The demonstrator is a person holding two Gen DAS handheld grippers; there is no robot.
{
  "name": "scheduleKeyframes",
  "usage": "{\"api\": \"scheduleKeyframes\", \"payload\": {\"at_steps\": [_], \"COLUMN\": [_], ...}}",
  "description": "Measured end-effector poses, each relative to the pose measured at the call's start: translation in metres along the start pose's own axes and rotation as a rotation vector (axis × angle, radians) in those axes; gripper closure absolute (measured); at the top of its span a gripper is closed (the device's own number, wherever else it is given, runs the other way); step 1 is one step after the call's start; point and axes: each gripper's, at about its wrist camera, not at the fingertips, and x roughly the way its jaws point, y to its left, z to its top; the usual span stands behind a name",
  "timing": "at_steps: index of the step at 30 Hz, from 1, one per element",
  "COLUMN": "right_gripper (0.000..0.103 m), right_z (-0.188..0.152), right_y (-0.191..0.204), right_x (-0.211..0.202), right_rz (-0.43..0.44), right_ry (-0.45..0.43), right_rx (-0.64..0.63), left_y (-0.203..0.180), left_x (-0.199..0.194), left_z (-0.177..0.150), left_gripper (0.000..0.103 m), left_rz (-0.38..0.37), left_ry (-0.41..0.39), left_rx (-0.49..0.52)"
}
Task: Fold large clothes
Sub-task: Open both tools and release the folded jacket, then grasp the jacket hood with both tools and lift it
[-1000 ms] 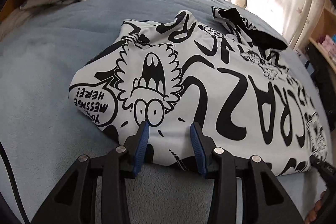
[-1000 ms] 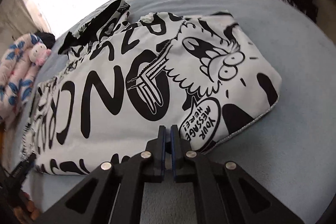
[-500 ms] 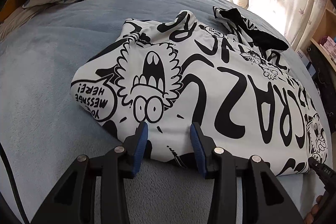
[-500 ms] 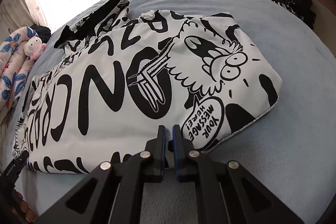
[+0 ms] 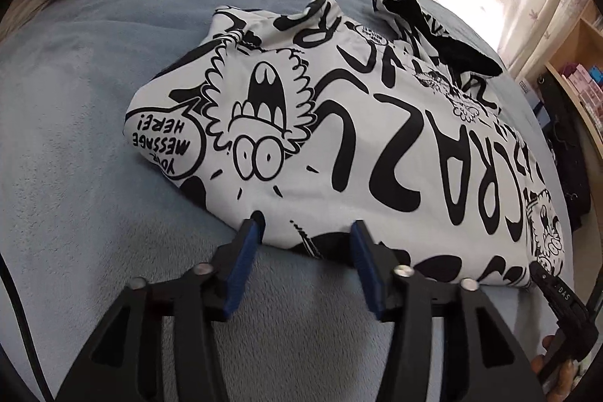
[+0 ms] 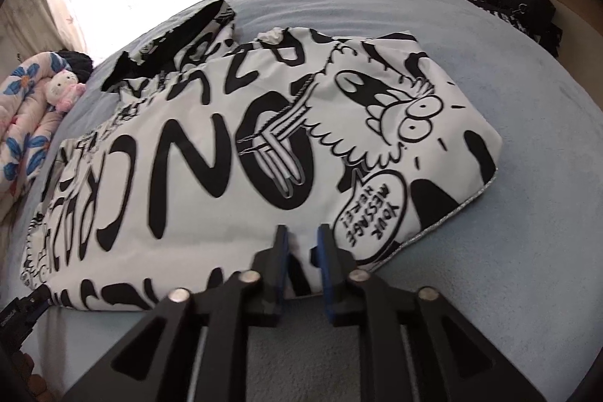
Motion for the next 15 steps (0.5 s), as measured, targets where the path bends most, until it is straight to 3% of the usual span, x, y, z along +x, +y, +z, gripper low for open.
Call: {"api": "scheduleKeyframes", "payload": {"at_steps": [3,4,5,9,15], "right_gripper": [0.041,0.028,0.025,0.022,0.023], "right_z": [-0.005,-0.008,-0.01,-0.017,-0.007], "right_y": [0.009,0.015,0.019,0.031,0.045], "right_x": [-0.002,-0.003,-0.004,-0.005,-0.017], "right_rz": [0.046,0.026,0.009,-0.051,-0.078], "right_ry": [0.019,0.024,0.028,0.045,0.087], "right_rx": [-0.029,-0.057,-0.075,-0.134,-0.189], "left_y": [-0.001,-0.001,0.0,-0.005,-0.024], "left_x": [-0.003,-0.004,-0.006,-0.021,-0.044], "left_z": [0.0,0.0,0.0,0.002,0.026], "left_gripper": [0.037,0.032,0.031,0.023,0.023], "left_rz": [0.036,0.038,0.037,0.052,0.051], "left_ry": [0.003,0.007,0.009,-0.015,-0.044], "left_rx": [0.009,0.007,0.005,0.051,0.146]}}
